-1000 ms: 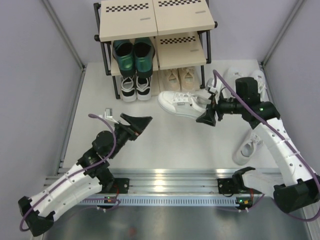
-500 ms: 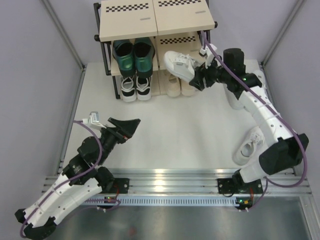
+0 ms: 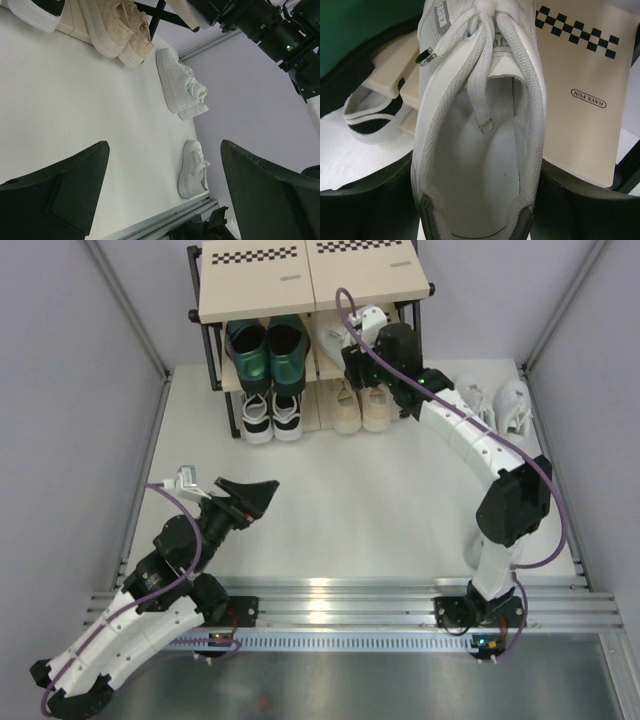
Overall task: Place and organize the shoes onto the shoe shelf
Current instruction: Place the shoe at the shoe shelf, then pick up the shoe at the center of the board, then place the shoe at the shoe shelf.
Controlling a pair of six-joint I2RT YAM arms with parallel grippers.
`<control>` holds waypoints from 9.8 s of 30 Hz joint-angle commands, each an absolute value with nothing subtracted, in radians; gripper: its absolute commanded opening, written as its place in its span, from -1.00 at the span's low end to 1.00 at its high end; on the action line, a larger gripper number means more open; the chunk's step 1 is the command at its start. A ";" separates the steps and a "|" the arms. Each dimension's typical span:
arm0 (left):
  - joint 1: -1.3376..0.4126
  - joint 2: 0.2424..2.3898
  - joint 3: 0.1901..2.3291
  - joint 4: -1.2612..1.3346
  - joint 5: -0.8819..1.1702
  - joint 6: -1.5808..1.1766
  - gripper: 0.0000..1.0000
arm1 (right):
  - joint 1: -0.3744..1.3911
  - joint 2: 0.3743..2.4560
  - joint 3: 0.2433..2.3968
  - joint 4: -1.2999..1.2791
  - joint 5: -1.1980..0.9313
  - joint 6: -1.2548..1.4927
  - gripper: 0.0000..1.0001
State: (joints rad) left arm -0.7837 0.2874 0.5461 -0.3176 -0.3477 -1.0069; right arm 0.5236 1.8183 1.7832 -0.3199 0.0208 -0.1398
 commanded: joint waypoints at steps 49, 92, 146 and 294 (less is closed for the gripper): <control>-0.779 0.219 0.551 -0.319 -0.292 -0.966 0.96 | 0.630 1.655 1.737 -0.139 0.243 -0.087 0.99; -0.781 0.405 0.345 -0.121 -0.031 -0.949 0.96 | -0.525 1.212 0.615 -0.632 -0.063 -0.758 0.09; -0.778 1.124 0.304 0.836 0.055 -1.377 -1.00 | 0.427 1.036 1.129 -0.821 -0.632 -0.629 0.99; -0.762 0.213 0.480 -0.296 -0.321 -1.035 0.95 | 0.465 1.638 1.741 -0.219 0.154 0.009 0.84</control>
State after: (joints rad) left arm -0.7662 0.2249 0.4728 -0.3168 -0.3305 -1.0466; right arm 0.4454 1.7432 1.7538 -0.2687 0.2031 0.0277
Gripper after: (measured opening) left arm 0.975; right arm 0.917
